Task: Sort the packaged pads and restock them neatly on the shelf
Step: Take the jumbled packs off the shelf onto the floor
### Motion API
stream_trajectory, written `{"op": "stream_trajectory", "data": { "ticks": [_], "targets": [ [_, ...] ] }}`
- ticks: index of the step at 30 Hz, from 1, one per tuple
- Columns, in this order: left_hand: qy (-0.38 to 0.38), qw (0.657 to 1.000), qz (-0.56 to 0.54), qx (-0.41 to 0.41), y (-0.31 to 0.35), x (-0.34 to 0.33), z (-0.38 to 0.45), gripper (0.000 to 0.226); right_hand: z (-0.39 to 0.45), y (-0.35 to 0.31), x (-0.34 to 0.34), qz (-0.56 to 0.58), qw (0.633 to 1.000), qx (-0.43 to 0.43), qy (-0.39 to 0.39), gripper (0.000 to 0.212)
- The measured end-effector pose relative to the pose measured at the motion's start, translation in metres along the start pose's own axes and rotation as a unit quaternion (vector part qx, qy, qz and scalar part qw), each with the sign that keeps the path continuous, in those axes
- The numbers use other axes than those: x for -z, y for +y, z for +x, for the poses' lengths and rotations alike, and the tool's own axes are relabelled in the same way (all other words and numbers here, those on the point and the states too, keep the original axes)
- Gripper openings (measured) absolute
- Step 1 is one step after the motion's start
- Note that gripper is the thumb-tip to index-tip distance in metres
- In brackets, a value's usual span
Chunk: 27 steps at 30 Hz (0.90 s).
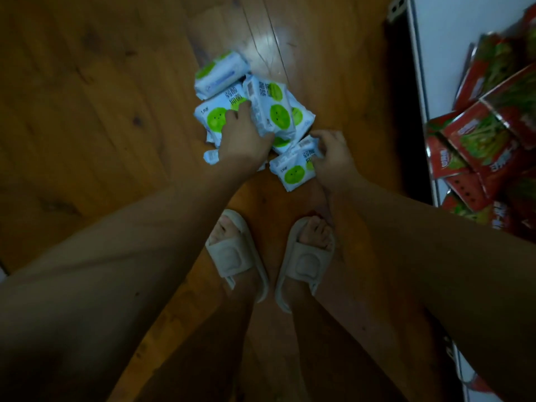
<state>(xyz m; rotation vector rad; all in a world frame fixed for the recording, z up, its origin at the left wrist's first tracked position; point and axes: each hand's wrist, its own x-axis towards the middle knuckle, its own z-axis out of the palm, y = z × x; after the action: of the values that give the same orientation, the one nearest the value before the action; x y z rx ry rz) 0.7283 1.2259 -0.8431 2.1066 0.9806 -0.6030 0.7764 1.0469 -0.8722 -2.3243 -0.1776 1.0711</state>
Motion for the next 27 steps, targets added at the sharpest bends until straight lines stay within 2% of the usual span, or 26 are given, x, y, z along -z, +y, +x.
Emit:
{"op": "stream_trajectory", "data": {
  "ticks": [3,7,11,12,15,19,23,27],
  "targets": [
    [-0.035,0.998,0.055,-0.005,0.005,0.017,-0.020,0.067,-0.015,-0.017,0.016,-0.007,1.000,0.002,0.001,0.040],
    [-0.064,0.987,0.145,-0.007,0.027,0.052,-0.068,0.057,-0.050,-0.060,0.050,-0.016,0.997,-0.038,-0.068,0.028],
    [-0.102,0.985,0.137,0.024,0.073,0.101,-0.144,0.047,-0.115,-0.127,0.103,-0.061,0.988,-0.031,-0.140,0.014],
    [-0.113,0.985,0.128,0.013,0.090,0.116,-0.166,0.045,-0.137,-0.148,0.121,-0.070,0.986,-0.030,-0.149,0.021],
    [-0.144,0.982,0.115,-0.035,0.145,0.170,-0.236,0.037,-0.217,-0.202,0.178,-0.062,0.991,-0.023,-0.113,0.041],
    [-0.083,0.982,0.138,-0.101,0.187,0.241,-0.317,0.029,-0.318,-0.241,0.226,-0.079,0.995,-0.015,-0.050,0.038],
    [-0.040,0.977,0.155,-0.139,0.197,0.296,-0.386,0.029,-0.402,-0.270,0.249,-0.069,0.998,-0.006,0.003,0.039],
    [-0.048,0.952,0.204,-0.224,0.188,0.326,-0.452,0.030,-0.481,-0.286,0.253,-0.054,0.996,-0.008,0.066,0.036]
  ]
}}
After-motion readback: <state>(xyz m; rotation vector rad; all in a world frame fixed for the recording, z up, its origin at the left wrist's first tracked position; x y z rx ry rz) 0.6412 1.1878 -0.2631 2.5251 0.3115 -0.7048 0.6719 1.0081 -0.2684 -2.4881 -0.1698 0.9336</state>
